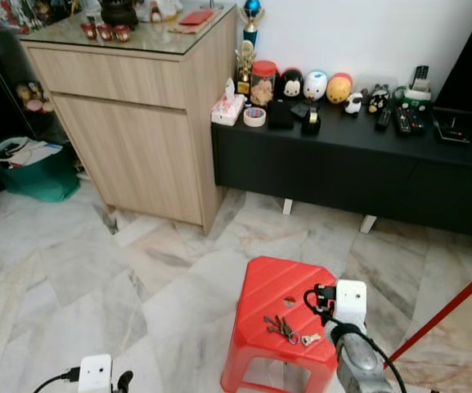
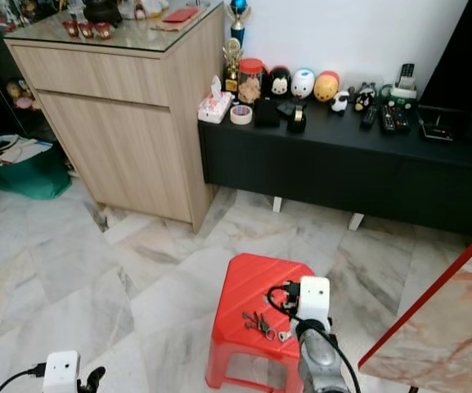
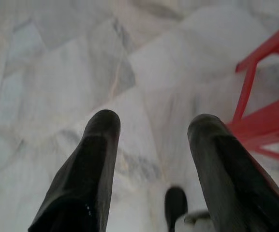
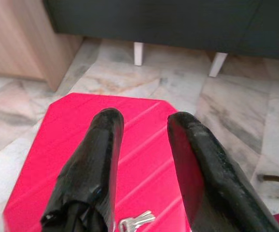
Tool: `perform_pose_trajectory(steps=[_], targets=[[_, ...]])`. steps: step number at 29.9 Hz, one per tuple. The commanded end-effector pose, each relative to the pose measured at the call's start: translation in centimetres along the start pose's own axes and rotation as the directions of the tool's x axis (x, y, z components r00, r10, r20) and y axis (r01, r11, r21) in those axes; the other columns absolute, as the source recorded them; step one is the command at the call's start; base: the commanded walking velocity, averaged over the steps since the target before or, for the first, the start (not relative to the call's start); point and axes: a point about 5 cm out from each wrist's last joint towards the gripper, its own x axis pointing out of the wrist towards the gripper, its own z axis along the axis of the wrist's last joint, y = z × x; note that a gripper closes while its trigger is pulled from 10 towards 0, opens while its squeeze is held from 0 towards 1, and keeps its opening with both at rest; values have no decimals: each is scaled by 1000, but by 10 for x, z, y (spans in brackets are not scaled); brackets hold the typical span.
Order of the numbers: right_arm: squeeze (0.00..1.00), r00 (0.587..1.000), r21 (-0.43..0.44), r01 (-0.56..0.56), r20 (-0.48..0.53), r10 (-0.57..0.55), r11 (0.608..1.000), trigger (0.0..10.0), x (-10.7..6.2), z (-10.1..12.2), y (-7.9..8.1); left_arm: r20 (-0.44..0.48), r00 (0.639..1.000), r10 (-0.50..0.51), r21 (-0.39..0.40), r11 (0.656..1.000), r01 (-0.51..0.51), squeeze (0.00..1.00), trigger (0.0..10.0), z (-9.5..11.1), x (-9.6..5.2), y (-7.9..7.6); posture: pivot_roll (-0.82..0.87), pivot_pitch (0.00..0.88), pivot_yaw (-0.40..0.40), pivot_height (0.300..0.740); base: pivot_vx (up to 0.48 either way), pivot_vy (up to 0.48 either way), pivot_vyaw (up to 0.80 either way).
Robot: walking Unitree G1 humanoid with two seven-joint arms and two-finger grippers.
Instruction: Hang keys on a hook
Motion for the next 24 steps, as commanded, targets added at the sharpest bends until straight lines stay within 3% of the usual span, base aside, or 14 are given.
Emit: perform_pose_trajectory(steps=[1, 3, 8, 18, 20, 24], targets=[[0, 999, 30, 32, 7, -32, 999, 10000, -3, -3, -4, 314, 949, -34, 42, 999, 22, 0, 10000, 73, 20, -14, 7, 0, -38, 740, 0, 0, 0], [0, 997, 37, 36, 66, -39, 999, 10000, -7, 1, -6, 572, 818, -56, 64, 998, 24, 0, 10000, 136, 15, -24, 7, 0, -40, 740, 0, 0, 0], [0, 996, 26, 17, 86, -20, 999, 10000, -13, -1, -6, 632, 773, -56, 46, 998, 35, 0, 10000, 145, 3, -25, 4, 0, -41, 740, 0, 0, 0], [0, 996, 26, 39, 79, -41, 999, 10000, -20, -7, -13, 638, 767, -69, 36, 998, 59, 0, 10000, 136, -20, -30, 13, 0, -45, 740, 0, 0, 0], [0, 992, 32, 43, 116, -46, 999, 10000, -25, -4, -15, 611, 788, -74, 32, 997, 69, 0, 10000, 124, -31, -30, 15, 0, -43, 740, 0, 0, 0], [0, 992, 21, 30, 120, -32, 999, 10000, -26, -4, -13, 586, 807, -79, 38, 997, 70, 0, 10000, 115, -34, -29, 4, 0, -41, 740, 0, 0, 0]])
